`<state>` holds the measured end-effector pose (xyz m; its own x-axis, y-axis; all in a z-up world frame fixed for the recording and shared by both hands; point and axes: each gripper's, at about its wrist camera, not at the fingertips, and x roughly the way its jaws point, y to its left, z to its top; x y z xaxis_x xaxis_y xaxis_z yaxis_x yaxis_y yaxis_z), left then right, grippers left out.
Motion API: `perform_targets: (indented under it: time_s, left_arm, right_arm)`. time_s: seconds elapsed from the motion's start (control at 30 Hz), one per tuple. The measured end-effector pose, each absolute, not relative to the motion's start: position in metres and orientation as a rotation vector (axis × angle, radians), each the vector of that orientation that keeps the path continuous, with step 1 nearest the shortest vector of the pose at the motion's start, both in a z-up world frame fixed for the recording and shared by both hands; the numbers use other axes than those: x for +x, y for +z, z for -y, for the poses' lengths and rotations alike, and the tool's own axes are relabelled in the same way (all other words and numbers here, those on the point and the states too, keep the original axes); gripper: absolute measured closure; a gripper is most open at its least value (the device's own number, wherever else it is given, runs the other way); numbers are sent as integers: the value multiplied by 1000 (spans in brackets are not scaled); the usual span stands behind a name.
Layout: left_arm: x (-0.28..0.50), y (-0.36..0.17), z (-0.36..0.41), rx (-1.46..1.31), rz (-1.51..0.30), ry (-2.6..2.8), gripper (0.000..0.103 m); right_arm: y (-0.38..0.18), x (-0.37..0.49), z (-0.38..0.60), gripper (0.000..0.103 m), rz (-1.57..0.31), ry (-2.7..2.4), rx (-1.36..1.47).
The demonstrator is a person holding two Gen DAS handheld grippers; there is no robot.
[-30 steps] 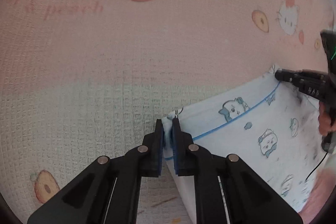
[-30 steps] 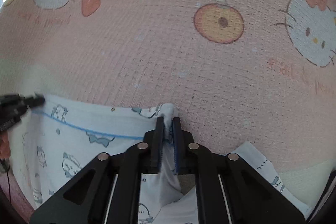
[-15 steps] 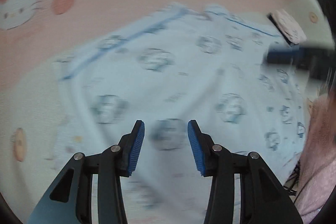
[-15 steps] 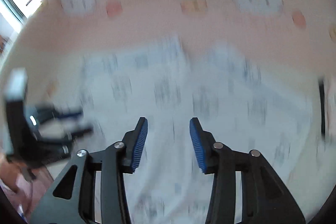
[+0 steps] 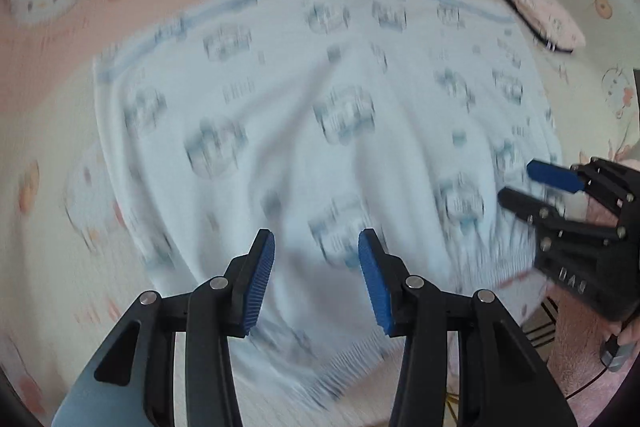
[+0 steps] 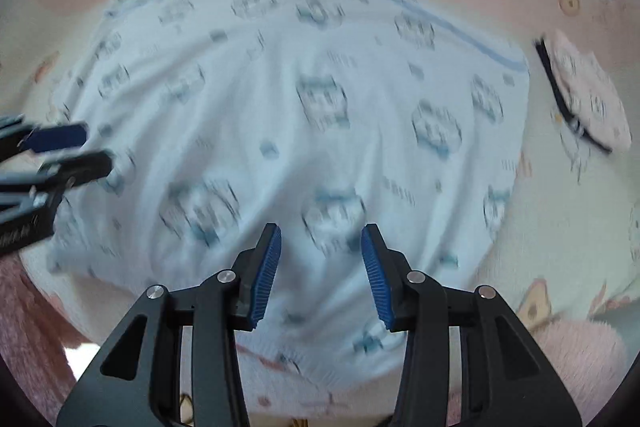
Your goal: Fold clothes
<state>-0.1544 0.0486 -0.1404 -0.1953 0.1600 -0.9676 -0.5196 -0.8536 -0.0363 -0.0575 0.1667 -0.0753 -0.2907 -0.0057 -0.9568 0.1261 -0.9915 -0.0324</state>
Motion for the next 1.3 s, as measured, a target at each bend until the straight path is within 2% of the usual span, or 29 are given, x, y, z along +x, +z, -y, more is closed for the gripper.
perform_targets:
  time_s: [0.07,0.3,0.57,0.7,0.9,1.0,1.07,1.2,1.3]
  left_arm:
    - [-141,-145,-46,-1627,-438,2127,56]
    - [-128,-146,-33,-1680,-405,2123,54]
    - [-124,-141,-3,-1635,-169,2175,53]
    - [-123,-154,-3,-1708,-155,2158,52]
    - [-133,-137,6,-1662,-1,2204,52]
    - [-137,-143,8,-1711,-32,2217,52]
    - [-133,-150,18,-1770,-76,2221,52]
    - [-133,-137,32,-1721,-10,2238,52]
    - [-136,-126,46,-1669,70,2253,52]
  right_arm:
    - [-77,-48,-177,58,-92,-2447,1830]
    - [-73,-14,-199,53,-78,-2445,1840]
    - [-66,14,-228,53,68,-2477,1802]
    - [-77,15,-244,52,123,-2454,1859]
    - [-69,21,-251,52,149,-2475,1878]
    - [-68,19,-258,52,241,-2490,1881]
    - [-69,13,-258,52,237,-2484,1898]
    - [-73,10,-255,52,138,-2478,1976]
    - [-61,9,-259,52,279,-2504,1854]
